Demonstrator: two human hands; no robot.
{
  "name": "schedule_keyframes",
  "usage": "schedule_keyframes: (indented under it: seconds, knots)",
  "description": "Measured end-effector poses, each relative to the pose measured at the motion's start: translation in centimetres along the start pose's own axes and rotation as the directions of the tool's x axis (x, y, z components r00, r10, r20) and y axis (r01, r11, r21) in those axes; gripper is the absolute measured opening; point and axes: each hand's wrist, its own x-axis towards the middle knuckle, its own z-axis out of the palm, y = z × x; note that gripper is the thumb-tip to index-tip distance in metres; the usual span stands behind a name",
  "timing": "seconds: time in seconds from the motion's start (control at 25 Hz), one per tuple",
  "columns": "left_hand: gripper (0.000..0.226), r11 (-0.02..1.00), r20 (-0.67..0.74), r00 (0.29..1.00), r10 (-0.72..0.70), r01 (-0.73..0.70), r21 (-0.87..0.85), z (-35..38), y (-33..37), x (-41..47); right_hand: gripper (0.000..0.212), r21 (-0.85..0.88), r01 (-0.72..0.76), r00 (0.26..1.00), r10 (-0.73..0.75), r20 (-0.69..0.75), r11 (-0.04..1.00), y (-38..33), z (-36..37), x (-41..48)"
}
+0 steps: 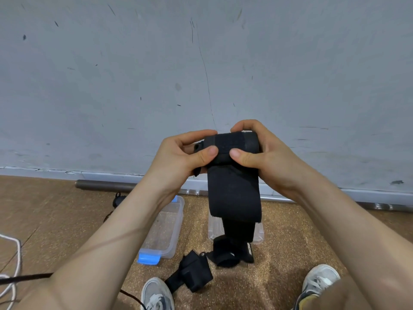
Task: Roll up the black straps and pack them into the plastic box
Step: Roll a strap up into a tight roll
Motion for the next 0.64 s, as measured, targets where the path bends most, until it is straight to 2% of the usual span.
schedule_keyframes:
  seconds: [0.2, 0.32, 0.44, 0.56, 0.64]
  knots:
    - [0.037, 0.997, -0.091, 0.994, 0.057, -0.051, 0.064, 1.2, -0.6, -0.4, 0.057, 0.003, -0.057, 0.997, 0.057, -0.055, 0.998, 0.6, 0.3, 0.2]
    - [0.043, 0.983, -0.073, 0.994, 0.085, -0.072, 0.167, 1.7, -0.9, -0.2, 0.048, -0.016, -0.009, 0.987, 0.006, -0.159, 1.000, 1.3, 0.9, 0.2]
    - [0.051, 0.981, 0.011, 1.000, 0.001, -0.003, 0.194, 2.2, -1.0, -0.1, 0.034, -0.067, 0.024, 0.977, -0.037, -0.210, 0.997, 1.4, 0.5, 0.2]
    - [0.040, 0.987, 0.085, 0.994, -0.062, 0.049, 0.153, 1.5, -0.2, 0.1, 0.034, -0.190, 0.065, 0.989, -0.089, -0.119, 0.980, 0.7, -0.2, 0.0]
    - [0.038, 0.993, 0.046, 0.998, -0.031, 0.026, 0.113, 0.7, 0.3, 0.2, 0.044, -0.223, 0.072, 0.996, -0.082, -0.037, 0.972, 0.4, -0.4, -0.1]
